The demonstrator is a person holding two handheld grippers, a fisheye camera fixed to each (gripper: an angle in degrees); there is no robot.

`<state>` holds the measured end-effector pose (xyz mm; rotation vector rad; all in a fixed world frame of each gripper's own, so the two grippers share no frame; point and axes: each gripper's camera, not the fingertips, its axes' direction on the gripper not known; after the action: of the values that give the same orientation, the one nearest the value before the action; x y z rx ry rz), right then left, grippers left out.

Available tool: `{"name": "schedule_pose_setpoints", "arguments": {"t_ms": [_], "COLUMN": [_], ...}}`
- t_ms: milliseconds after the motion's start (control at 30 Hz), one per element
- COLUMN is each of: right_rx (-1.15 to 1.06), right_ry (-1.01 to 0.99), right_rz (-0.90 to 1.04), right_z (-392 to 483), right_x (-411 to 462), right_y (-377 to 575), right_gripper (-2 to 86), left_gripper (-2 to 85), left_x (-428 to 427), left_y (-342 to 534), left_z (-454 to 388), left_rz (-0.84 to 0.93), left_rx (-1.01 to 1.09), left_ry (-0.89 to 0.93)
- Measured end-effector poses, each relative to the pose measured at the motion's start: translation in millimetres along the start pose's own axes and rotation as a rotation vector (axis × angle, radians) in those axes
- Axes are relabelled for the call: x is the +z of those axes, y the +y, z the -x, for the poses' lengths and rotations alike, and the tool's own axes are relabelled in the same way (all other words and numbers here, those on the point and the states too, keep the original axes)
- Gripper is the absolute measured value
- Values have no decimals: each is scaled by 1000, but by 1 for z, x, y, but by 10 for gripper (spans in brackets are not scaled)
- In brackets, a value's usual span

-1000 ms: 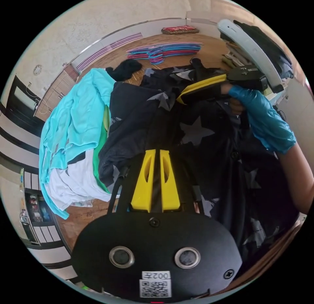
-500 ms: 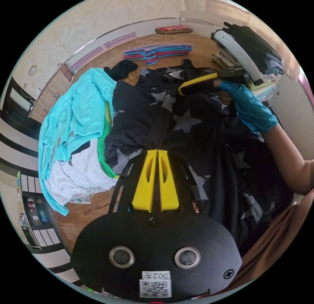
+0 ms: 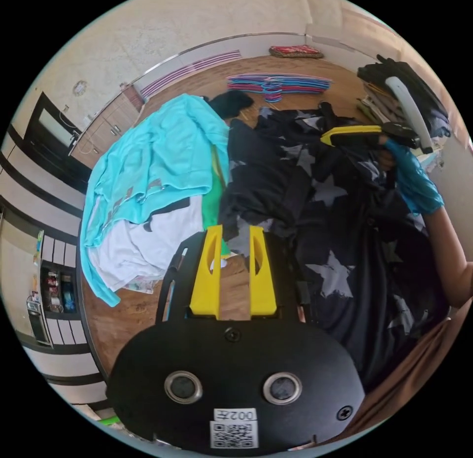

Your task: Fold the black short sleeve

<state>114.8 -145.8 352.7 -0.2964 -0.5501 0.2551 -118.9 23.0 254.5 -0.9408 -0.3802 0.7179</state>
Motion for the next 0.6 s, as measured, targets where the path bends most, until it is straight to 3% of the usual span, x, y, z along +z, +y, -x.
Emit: {"name": "schedule_pose_setpoints", "arguments": {"t_ms": [167,600], "right_rx": [-38,-20], "right_ry": [-20,61], "right_rz": [7,59], "right_z": [10,12], "right_x": [10,31], "right_y": [-8,-21], "right_gripper": [89,39], "left_gripper": [48,-8], "left_x": [14,40], "left_y": [0,20], "left_z": [15,57], "left_rz": [-13,-45], "left_rx": [-15,-75], "left_ry": [37,65]}}
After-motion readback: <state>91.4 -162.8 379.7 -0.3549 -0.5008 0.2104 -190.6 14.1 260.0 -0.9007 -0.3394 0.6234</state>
